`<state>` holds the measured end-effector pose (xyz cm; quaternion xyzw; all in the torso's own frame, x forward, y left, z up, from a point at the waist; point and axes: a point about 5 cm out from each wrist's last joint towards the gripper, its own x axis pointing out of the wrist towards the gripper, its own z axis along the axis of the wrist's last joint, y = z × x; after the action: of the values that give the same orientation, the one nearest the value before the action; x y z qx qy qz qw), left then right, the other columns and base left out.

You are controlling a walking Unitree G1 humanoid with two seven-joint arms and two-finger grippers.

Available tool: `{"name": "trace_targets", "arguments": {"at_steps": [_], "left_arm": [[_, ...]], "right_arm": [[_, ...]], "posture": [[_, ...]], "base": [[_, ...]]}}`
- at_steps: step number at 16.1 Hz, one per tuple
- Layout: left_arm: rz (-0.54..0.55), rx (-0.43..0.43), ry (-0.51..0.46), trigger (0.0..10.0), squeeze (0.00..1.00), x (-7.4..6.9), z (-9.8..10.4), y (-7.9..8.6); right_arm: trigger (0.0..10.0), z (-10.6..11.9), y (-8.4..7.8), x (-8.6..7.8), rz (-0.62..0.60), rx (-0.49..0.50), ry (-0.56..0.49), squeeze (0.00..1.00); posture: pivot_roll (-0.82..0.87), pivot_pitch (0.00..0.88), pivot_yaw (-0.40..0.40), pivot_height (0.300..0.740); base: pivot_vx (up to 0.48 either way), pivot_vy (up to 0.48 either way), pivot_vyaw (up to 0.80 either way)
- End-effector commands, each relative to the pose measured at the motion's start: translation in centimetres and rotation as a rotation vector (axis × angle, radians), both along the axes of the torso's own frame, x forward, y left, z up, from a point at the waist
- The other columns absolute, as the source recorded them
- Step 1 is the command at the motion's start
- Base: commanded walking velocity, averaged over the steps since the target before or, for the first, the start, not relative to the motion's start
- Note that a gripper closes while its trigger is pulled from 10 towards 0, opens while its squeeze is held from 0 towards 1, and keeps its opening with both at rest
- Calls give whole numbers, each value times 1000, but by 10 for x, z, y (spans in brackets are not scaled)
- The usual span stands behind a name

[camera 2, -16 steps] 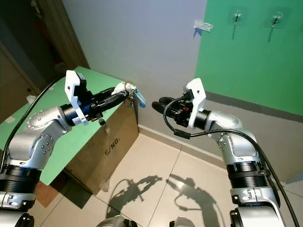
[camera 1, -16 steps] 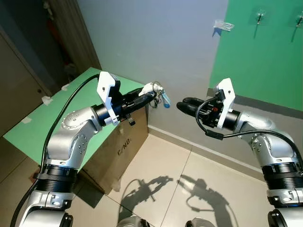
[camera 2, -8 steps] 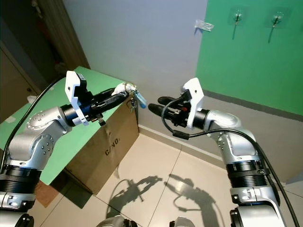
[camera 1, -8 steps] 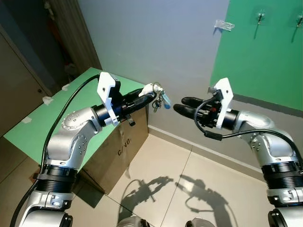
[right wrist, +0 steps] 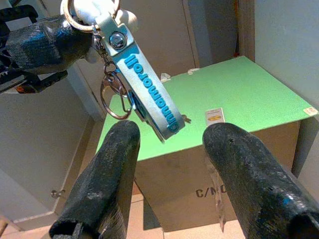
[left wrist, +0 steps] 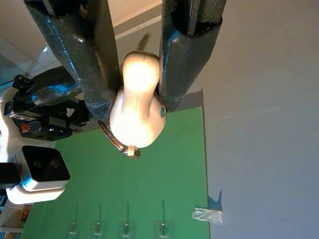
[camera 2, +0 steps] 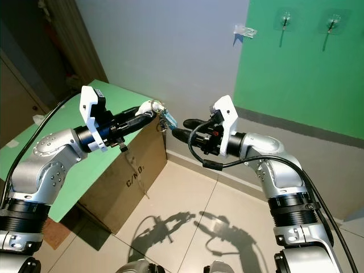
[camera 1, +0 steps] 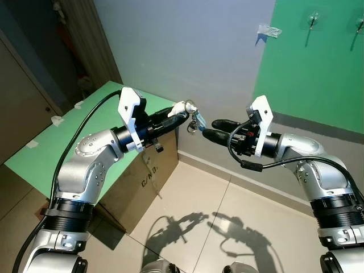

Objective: Hang keys on a hook

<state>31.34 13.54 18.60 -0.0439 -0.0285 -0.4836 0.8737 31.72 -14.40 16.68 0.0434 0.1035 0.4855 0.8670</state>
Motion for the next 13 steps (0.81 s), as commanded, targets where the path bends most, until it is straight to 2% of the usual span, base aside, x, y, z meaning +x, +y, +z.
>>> {"name": "trace_targets", "arguments": {"at_steps": [1, 13], "left_arm": [[-7, 22, -22, 0, 0, -2, 3, 2], [-9, 24, -23, 0, 0, -1, 3, 0]], "right_arm": [[10000, 8, 9, 1, 41, -2, -29, 0], [10000, 8, 24, 3, 64, 15, -27, 0]], "posture": [[-167, 39, 107, 740], [-164, 41, 108, 740]], "base": [[0, 0, 0], [0, 0, 0]]}}
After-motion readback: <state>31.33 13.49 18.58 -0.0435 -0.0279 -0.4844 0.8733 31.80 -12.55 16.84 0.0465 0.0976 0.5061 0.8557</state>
